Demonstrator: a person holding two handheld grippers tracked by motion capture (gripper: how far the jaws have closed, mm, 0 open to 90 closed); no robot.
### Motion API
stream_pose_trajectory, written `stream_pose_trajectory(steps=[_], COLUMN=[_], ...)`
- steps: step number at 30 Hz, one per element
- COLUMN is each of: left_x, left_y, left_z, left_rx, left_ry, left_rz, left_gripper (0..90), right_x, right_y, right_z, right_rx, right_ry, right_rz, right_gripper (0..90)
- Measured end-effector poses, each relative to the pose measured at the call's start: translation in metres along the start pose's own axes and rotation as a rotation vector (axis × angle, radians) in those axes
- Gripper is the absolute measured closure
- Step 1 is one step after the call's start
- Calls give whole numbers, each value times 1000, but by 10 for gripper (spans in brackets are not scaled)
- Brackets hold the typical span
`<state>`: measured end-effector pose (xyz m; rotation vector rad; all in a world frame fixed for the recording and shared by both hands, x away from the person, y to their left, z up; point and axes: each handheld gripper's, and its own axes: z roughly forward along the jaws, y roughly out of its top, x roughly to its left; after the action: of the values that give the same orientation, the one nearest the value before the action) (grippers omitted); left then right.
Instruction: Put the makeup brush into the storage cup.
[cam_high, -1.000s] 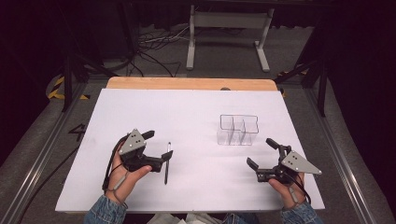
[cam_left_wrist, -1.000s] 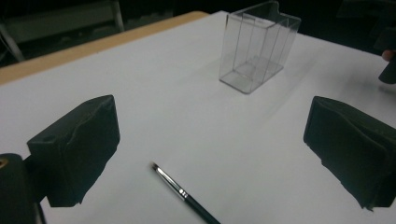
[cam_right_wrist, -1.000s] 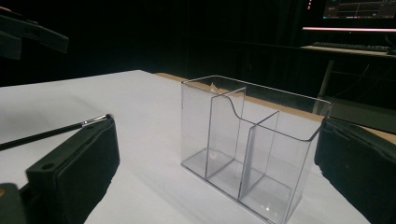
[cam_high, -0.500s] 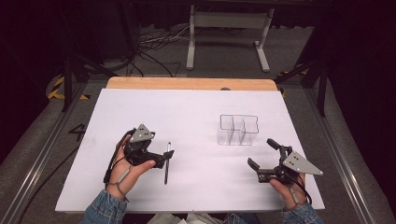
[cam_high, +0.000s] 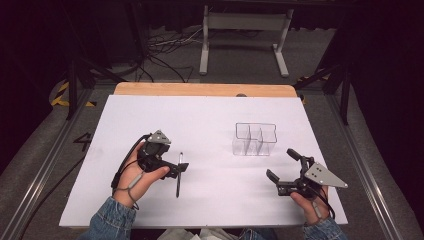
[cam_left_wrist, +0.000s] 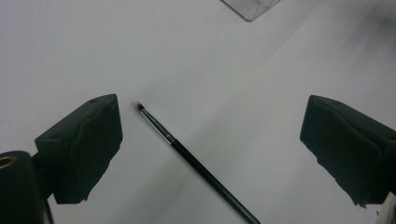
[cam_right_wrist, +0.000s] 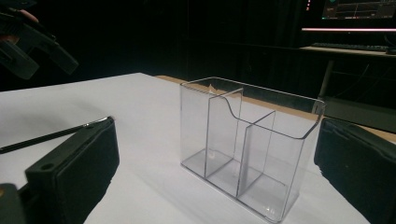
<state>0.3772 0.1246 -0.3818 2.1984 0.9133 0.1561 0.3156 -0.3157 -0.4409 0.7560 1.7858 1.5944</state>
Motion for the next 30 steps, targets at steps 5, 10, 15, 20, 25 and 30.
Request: stream_pose_trajectory(steps=[5, 10, 15, 20, 25, 30], left_x=[1, 2, 4, 7, 9, 10], left_y=[5, 9, 13, 14, 15, 16], left_z=[3, 5, 7, 12, 15, 19], left_rx=[47, 69, 63, 107, 111, 123], left_ry=[1, 7, -2, 20, 7, 7], left_rz=[-6, -9, -24, -39, -44, -49], left_gripper=[50, 42, 39, 40, 38, 41], right_x=[0, 0, 1, 0, -1, 0], right_y=[0, -1, 0, 0, 0, 0], right_z=[0, -2, -5, -6, -4, -4], right_rx=[0, 1, -16, -18, -17, -21], right_ry=[3, 1, 1, -3, 5, 18], right_rz=[2, 3, 3, 11, 18, 25], right_gripper=[7, 7, 8, 7, 8, 10])
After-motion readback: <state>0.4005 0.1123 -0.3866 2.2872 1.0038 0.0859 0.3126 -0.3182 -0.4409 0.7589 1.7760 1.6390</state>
